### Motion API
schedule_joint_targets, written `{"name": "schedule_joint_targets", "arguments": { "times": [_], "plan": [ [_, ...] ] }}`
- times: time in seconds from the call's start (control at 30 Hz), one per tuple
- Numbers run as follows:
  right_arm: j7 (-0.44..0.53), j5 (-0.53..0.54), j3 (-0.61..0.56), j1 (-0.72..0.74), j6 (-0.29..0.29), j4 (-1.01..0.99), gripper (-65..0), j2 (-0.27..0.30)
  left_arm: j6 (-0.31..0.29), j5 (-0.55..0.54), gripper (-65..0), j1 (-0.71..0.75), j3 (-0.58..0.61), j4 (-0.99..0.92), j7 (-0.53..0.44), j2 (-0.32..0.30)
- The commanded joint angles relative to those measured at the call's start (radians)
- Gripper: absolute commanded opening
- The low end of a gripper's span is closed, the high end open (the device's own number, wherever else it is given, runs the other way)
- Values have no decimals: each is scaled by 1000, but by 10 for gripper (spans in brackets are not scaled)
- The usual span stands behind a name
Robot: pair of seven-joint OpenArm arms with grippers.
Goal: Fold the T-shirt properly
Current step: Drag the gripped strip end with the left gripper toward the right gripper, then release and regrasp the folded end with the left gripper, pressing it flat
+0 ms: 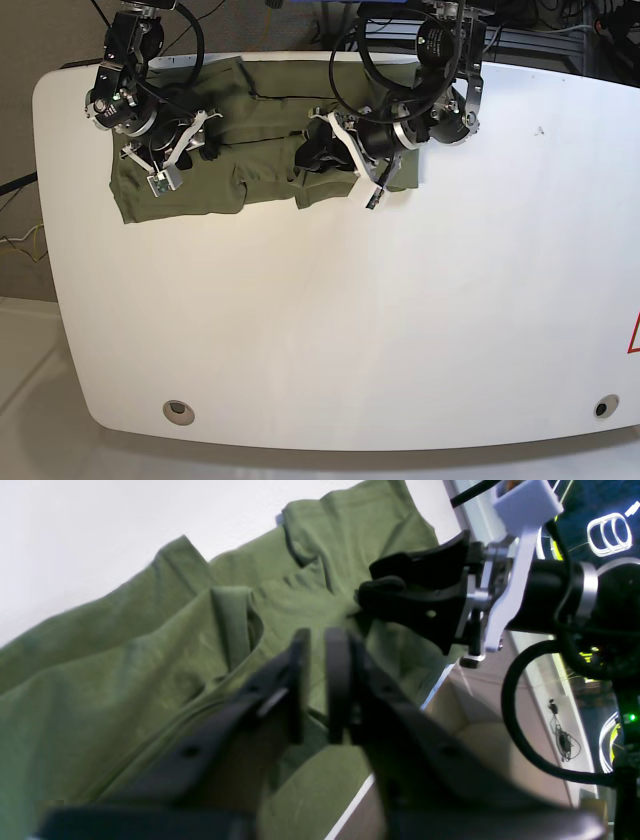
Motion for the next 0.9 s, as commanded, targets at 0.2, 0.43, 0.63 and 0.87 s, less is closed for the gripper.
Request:
{"name": "schedule_joint_targets", "arguments": {
  "times": [0.2, 0.43, 0.63, 0.87],
  "plan": [
    [-6, 3, -1, 4, 6, 13, -377, 9, -6, -23, -388, 2, -14, 61, -7, -112],
    [-7, 4, -1, 8, 6, 14, -377, 9, 5, -16, -395, 43, -8, 71, -17, -268],
    [-4, 4, -1, 9, 6, 17, -379, 9, 6, -11, -426, 80, -13, 68, -20, -329],
    [-11, 6, -1, 5, 6, 21, -375, 6, 23, -9, -595, 139, -21, 50, -38, -352]
  ]
}}
